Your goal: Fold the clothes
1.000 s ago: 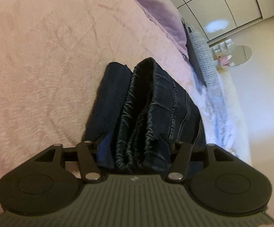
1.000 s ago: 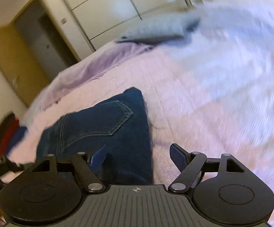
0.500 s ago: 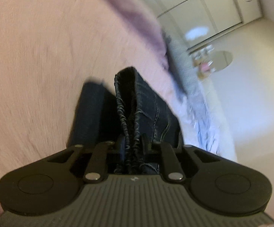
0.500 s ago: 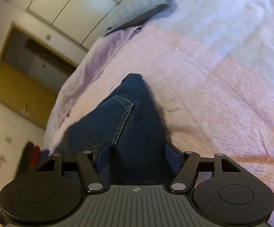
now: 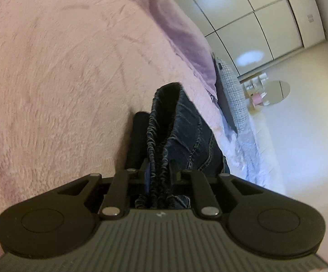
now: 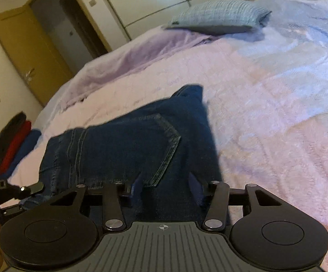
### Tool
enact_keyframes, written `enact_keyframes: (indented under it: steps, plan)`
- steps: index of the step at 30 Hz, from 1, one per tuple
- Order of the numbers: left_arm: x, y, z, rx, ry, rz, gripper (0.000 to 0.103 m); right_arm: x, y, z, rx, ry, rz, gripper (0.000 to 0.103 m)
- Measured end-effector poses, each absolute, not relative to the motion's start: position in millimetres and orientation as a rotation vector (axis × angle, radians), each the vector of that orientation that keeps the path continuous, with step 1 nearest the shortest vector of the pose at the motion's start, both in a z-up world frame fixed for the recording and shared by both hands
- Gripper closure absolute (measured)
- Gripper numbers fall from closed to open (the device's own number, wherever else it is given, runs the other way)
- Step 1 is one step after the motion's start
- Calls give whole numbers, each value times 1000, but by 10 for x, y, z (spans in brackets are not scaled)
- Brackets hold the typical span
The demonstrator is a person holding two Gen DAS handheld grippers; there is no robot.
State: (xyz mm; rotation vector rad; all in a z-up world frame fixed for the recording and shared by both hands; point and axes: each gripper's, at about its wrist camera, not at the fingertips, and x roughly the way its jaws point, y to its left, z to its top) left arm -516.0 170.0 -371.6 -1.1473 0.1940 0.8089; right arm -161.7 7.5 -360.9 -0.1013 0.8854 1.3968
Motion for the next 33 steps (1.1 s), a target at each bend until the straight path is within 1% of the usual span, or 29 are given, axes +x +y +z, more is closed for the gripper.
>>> enact_keyframes:
  steps: [4,8,10,13,14,16,18,20,24,28,33]
  plan:
    - [-5144,1463,-3352,-953,218,881,93,-1571,-89,-3521,-103,802,1351,53]
    - [-5113,1296,-3190,-905,184,814,93,-1597,-228,-3484,-152,733,1352,53]
    - [-5039,1257,-3260,-891,229,799,93,-1672,-262,-3510,-192,710,1372,53]
    - [-4854,1258,-3561,-833,349,870,93,-1786,-173,-3712,-315,734,1381,53]
    - [-4814,1265,-3674,-817,381,915,102,-1790,-135,-3794,-339,760,1374,53]
    - [-4823,1282,-3741,-829,389,943,100,-1740,-111,-3870,-320,813,1368,53]
    - [-4848,1267,-3603,-840,371,942,101,-1697,-117,-3804,-312,825,1371,53]
    - [-4845,1231,-3387,-792,358,939,98,-1662,-126,-3655,-312,777,1374,53]
    - [-4675,1349,-3070,-734,335,906,97,-1515,19,-3437,-270,710,1406,53]
    - [-4445,1577,-3139,-696,374,917,97,-1474,418,-3333,-277,654,1441,53]
    - [-4159,1867,-3276,-647,431,937,97,-1444,960,-3392,-333,594,1486,53]
